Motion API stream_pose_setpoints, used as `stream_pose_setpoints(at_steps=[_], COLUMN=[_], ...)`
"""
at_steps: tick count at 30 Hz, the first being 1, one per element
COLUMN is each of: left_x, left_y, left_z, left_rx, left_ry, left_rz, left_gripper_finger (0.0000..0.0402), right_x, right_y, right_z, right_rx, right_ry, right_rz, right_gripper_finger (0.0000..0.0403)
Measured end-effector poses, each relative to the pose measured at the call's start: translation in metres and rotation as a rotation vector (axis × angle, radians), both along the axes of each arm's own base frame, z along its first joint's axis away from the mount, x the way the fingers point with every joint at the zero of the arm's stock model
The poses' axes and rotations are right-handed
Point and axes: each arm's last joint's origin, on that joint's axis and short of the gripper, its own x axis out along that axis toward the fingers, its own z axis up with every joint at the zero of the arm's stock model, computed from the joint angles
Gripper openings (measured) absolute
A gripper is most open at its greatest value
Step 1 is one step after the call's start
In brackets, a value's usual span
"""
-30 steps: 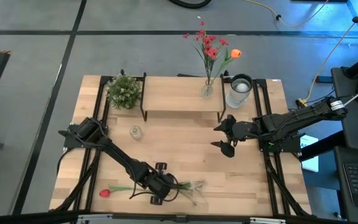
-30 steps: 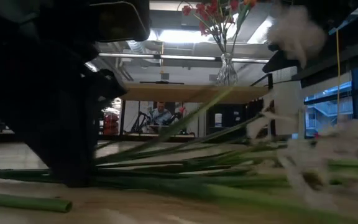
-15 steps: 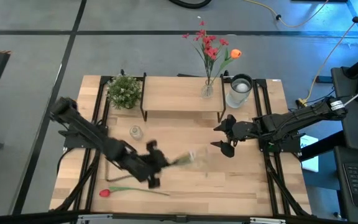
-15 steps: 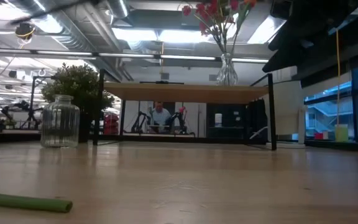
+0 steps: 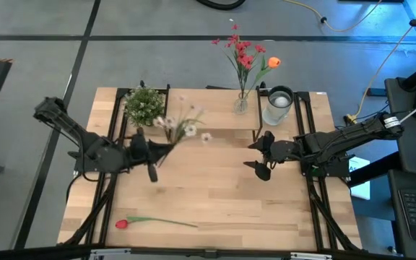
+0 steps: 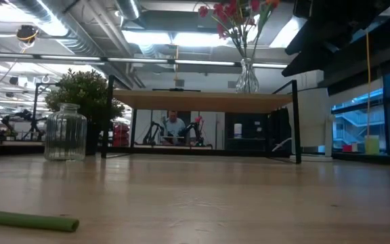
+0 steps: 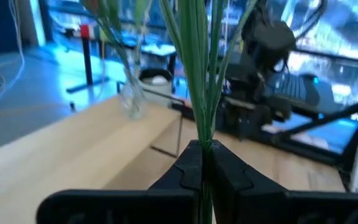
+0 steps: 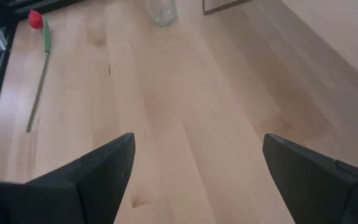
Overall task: Pick and place flowers into a vace then onto a shelf
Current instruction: Put the white flowers into the transparent vase
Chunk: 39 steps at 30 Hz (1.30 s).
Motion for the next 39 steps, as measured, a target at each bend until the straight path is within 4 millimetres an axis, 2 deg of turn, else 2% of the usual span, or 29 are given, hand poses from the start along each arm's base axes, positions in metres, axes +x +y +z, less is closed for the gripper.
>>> stream_pose_setpoints(at_steps=[9,15,19,28,39], left_x=[-0.031,-0.043,-0.048,-0.053,-0.055], left_y=[0.026,0.045,0.053,0.059,0.061], left_z=[-0.037,-0.068,-0.079,-0.107,-0.132], left_rx=[0.033,0.057,0.090,0.085,0.097], left_ry=[-0.181,-0.182,-0.206,-0.195,-0.138], left_rz=[-0.052,0.048,0.093,0.110,0.132], left_gripper_finger=[0.0004,0.0004,0.0004,0.0004,0.0004], right_x=[0.002,0.002,0.002,0.002,0.002], right_y=[-0.002,-0.004,-0.004,-0.004,-0.005], right_z=[0.002,0.002,0.002,0.002,0.003], right_rx=[0.000,-0.028,-0.028,-0.031,-0.054], right_ry=[-0.020,-0.034,-0.034,-0.035,-0.040], right_rz=[-0.012,-0.056,-0.057,-0.065,-0.097], right_gripper_finger=[0.0353,0.0353,0.0353,0.0353,0.0353])
